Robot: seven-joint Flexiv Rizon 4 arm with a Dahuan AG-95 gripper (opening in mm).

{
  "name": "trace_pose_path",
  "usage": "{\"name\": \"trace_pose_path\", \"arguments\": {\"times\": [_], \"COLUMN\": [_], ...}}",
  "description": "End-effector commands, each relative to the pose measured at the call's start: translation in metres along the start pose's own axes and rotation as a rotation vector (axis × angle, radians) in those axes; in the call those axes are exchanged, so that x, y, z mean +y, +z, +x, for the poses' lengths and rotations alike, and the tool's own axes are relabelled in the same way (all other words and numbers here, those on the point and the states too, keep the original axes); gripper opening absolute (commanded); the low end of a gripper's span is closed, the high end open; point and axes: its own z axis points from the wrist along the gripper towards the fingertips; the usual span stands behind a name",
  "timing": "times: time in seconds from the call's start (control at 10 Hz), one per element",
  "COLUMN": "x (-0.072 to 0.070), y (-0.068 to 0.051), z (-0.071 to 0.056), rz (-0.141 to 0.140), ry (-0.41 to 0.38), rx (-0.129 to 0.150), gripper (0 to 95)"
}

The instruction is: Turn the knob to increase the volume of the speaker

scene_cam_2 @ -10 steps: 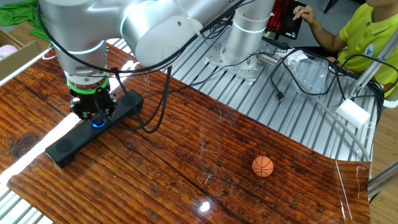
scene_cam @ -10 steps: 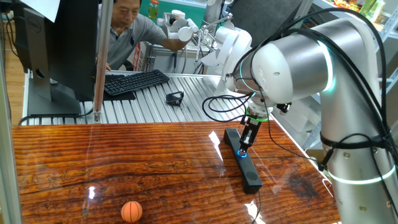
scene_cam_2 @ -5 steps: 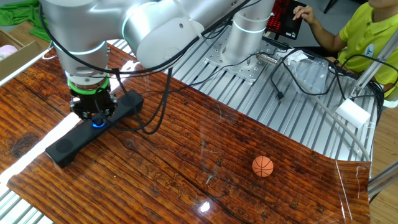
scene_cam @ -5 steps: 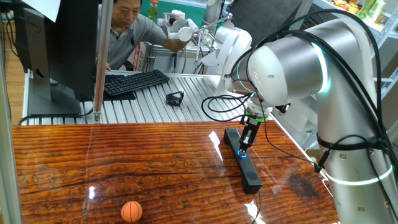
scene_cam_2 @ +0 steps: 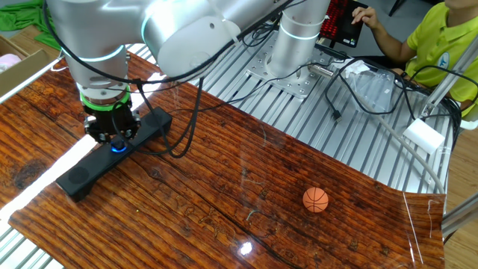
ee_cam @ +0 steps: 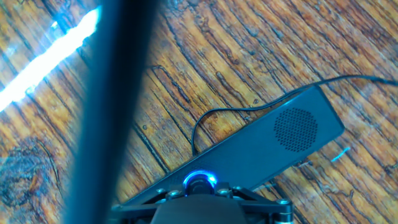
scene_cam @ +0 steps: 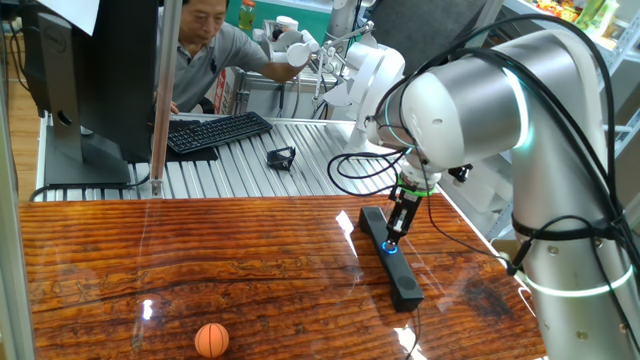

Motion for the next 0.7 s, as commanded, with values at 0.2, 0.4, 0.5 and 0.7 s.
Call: {"name": "trace_pose_path", "arguments": {"times": [0.2,0.4,0.5,0.7], "x": [0.0005,0.0005,0.0005,0.0004], "y": [0.0005,0.0006,0.0006,0.0005], "z": [0.0006,0.0005,0.0005,0.0006], "rz": [0.001,-0.004,-0.004,0.003], "ry": [0.002,-0.004,-0.015,-0.072], "rx": [0.005,0.004,0.003,0.014], "gripper": [38.0,57.0,57.0,57.0]}}
